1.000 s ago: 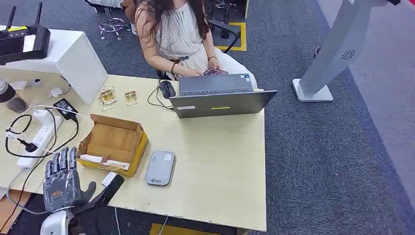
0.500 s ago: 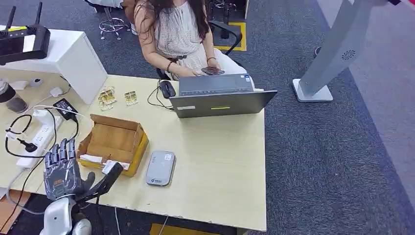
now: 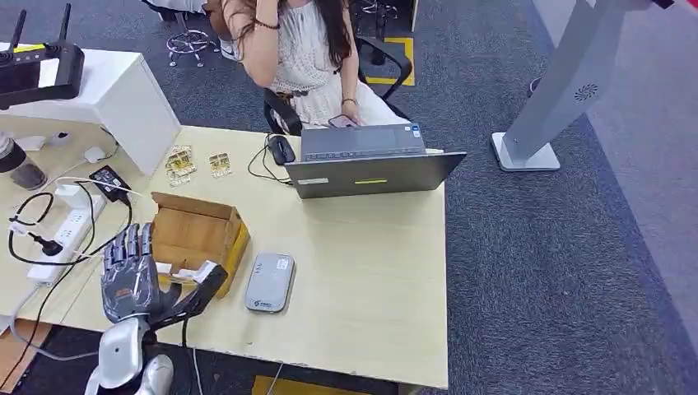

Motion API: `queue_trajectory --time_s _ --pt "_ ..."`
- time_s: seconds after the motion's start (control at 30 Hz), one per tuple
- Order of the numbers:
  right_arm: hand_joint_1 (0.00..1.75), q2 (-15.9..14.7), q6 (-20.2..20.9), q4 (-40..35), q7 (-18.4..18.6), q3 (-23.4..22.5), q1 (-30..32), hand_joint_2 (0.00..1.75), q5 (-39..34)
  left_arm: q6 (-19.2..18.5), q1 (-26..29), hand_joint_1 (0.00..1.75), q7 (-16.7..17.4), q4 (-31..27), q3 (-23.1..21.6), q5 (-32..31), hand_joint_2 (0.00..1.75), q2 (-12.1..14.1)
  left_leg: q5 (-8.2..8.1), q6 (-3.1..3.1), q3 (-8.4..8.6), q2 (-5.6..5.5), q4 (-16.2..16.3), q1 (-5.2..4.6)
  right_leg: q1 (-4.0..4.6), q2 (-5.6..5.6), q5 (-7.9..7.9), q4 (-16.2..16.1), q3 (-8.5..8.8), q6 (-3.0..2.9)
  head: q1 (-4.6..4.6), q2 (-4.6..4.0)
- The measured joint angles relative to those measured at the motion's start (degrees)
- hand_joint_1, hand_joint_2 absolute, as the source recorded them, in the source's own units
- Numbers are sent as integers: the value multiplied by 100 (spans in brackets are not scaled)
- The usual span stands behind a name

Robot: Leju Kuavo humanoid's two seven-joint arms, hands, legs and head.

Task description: Pass the card to the sensor for recognition and then transmit it.

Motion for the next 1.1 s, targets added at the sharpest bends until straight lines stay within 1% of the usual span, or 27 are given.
queue_trajectory --time_s 0.3,0.57,1.1 --pt "0 0 0 7 0 0 -3 175 28 -40 -2 0 0 153 -31 61 175 -13 0 0 0 0 0 0 0 0 0 0 1 0 0 0" --pt "0 0 0 11 0 2 -4 175 33 -81 -1 0 0 173 -68 64 175 -37 0 0 0 0 0 0 0 0 0 0 1 0 0 0" --pt "0 7 0 13 17 4 -4 175 44 -144 3 0 0 173 -336 44 175 -50 0 0 0 0 0 0 0 0 0 0 1 0 2 0"
